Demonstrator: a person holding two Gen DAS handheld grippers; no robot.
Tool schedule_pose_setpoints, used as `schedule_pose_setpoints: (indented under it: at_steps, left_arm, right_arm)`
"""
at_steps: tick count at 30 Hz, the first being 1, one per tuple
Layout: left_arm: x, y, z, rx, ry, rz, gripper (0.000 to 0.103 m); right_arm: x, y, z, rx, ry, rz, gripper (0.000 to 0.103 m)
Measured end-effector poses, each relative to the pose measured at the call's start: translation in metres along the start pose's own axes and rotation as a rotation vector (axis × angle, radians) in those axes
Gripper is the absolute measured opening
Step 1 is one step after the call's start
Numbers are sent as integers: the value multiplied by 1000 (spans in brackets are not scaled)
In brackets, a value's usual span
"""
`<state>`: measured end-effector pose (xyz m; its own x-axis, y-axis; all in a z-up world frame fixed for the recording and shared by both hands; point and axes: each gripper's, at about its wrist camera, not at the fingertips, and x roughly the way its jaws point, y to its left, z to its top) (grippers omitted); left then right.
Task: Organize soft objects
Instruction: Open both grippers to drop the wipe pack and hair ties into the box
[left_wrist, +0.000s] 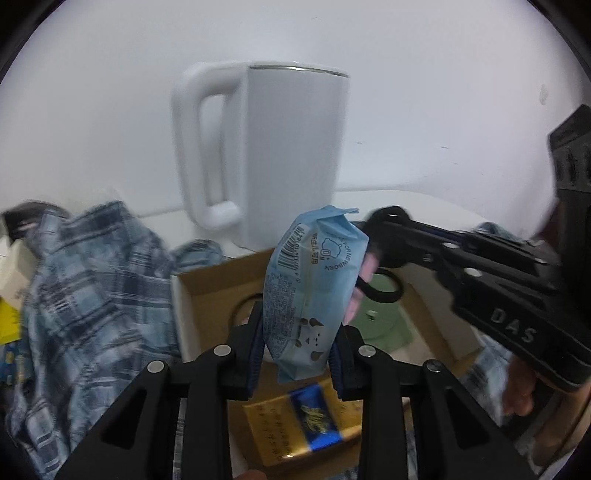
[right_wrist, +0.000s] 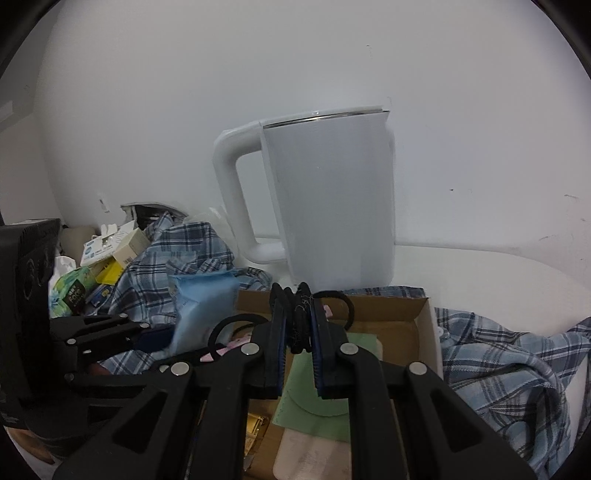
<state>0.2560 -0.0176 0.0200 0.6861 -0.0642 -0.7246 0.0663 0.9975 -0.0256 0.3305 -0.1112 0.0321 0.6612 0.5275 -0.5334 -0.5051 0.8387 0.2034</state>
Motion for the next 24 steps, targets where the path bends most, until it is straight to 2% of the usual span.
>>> schedule_pose_setpoints:
  at_steps: [1, 2, 3, 4, 5, 6, 9, 17, 24]
  left_arm:
    - [-1, 0, 1, 0, -6, 36, 61]
    - [-3, 1, 3, -9, -15, 62, 81]
    - [-7, 3, 4, -26, -41, 75, 102]
    - [-10, 6, 4, -39, -72, 78, 103]
    - [-13, 9, 6, -48, -89, 79, 103]
    - [-15, 10, 7, -54, -95, 77, 103]
    - [-16, 18, 9, -75, -103, 63, 103]
    - [-24, 12, 11, -65, -118, 64, 103]
    - [-51, 8, 18, -59, -185, 51, 103]
  right_arm:
    - [0, 0, 0, -1, 1, -9, 18]
    - [-1, 0, 1, -1, 1, -21, 23]
    - [-2, 0, 2, 1, 2, -38, 48]
    - [-3, 0, 3, 9, 3, -50, 86]
    - [-5, -1, 5, 21, 0, -52, 100]
    - [-9, -2, 6, 33, -12, -50, 103]
    - [-25, -2, 11, 35, -86, -88, 103]
    - [-28, -4, 19, 28, -59, -114, 103]
    - [-47, 3, 26, 0, -103, -91, 103]
